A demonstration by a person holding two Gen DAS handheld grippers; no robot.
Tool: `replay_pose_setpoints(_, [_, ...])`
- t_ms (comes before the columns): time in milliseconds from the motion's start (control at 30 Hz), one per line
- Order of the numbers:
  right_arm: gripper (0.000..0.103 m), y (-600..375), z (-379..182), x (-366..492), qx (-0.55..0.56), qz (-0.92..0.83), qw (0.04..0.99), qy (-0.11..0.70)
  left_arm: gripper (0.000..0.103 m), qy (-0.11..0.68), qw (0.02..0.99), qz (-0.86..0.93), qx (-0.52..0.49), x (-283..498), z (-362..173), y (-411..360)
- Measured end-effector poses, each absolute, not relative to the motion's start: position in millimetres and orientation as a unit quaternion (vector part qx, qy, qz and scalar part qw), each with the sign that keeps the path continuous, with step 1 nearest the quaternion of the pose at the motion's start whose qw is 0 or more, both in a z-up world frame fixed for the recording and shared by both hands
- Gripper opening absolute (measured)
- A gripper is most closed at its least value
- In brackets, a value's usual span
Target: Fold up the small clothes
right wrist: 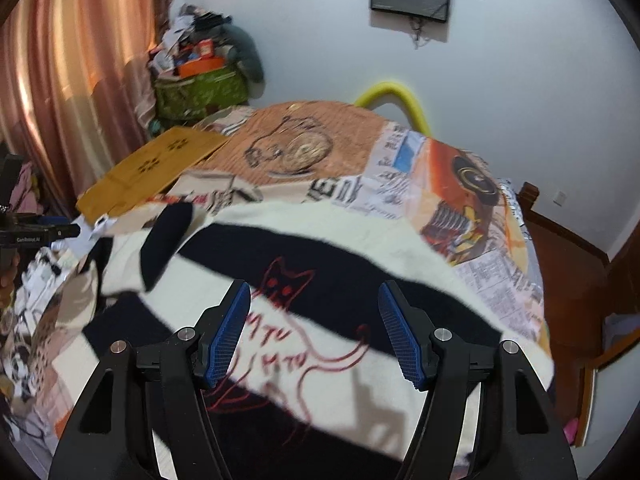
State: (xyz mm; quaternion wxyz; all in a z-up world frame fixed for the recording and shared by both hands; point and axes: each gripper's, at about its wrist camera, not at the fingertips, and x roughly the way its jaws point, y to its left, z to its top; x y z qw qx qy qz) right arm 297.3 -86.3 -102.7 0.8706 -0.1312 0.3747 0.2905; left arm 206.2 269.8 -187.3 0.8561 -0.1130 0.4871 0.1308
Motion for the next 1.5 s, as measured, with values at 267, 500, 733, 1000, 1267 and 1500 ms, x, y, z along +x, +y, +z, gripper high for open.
replay_pose_setpoints(267, [0.063, -75, -126, 273, -0.141, 0.310, 0.852, 0.397, 0.062, 0.533, 0.811, 0.134, -0.199, 161, -254, 278])
replay_pose_setpoints(500, [0.063, -77, -132, 257, -0.149, 0.303, 0.852, 0.400, 0.041, 0.525, 0.797, 0.083, -0.287, 147, -274, 271])
replay_pose_setpoints(733, [0.063, -82, -137, 253, -0.134, 0.301, 0.851, 0.409, 0.006, 0.503, 0.821, 0.067, -0.260, 159, -241, 249])
replay_pose_setpoints(1000, [0.063, -92, -132, 252, -0.133, 0.297, 0.859, 0.395, 0.006, 0.415, 0.876, 0.017, -0.247, 204, -142, 220])
replay_pose_setpoints(1267, [0.063, -120, -122, 260, -0.112, 0.278, 0.873, 0.385, 0.006, 0.388, 0.896, -0.070, -0.203, 277, -90, 132])
replay_pose_setpoints(1500, [0.063, -157, -121, 271, -0.096, 0.244, 0.883, 0.390, 0.006, 0.439, 0.871, -0.131, -0.174, 325, -122, 44])
